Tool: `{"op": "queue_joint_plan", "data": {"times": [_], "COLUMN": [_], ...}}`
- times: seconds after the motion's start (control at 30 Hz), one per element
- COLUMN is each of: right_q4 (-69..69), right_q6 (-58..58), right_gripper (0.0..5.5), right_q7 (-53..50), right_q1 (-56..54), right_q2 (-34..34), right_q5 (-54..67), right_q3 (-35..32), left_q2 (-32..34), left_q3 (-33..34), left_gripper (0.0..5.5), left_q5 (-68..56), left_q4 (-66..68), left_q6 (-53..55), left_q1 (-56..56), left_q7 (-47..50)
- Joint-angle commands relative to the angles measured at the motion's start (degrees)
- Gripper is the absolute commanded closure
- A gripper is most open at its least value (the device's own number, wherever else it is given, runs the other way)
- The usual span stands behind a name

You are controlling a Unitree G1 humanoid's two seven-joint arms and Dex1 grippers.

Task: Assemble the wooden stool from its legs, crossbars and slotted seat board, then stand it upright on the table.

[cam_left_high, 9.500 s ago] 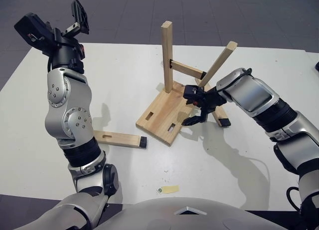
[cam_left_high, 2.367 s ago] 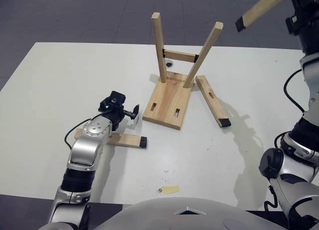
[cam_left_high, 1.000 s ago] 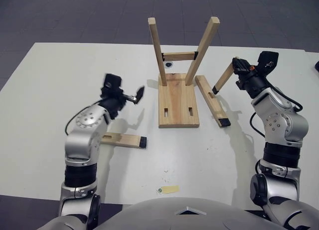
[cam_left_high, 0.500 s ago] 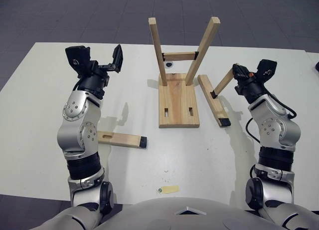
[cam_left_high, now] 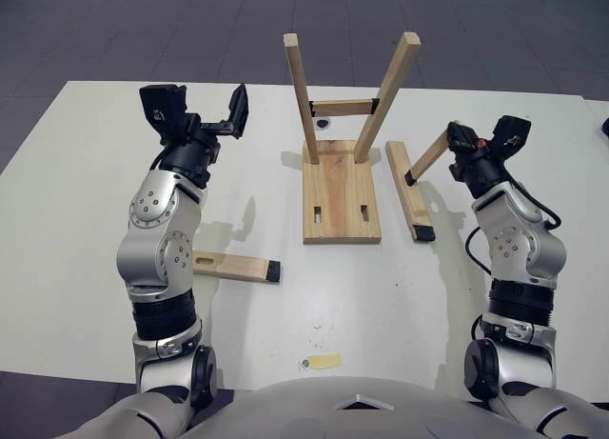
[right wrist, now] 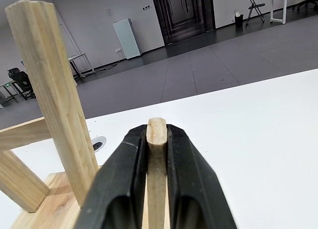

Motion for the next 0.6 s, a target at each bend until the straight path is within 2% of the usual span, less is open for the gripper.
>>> {"op": "queue_joint_plan", "data": {"times": [0.03,0.33,0.6], "right_q4": [1.61,0.23,3.11], "right_q6": [-0.67,-3.02,-11.20], "right_gripper": [5.09,5.09,5.09], "right_q7": [0.17,0.28,2.96], "right_q1": [0.66,6.57,17.75], "right_q2": [-0.31,1.09,1.72], "right_q5": [-2.02,-6.59,-12.73], "right_q3": [0.73,4.86,10.52], "left_q2": [0.73,-0.39,-0.93], "left_q3": [-0.42,-1.00,-1.57], "left_gripper": [0.10,0.10,0.10], "left_q5": [-0.07,-0.17,-0.58], "left_q4": [0.24,-3.15,-5.72], "left_q6": [-0.10,0.07,0.81], "left_q1": [-0.80,-2.08,-4.42], "left_q7": [-0.18,1.96,3.97]}}
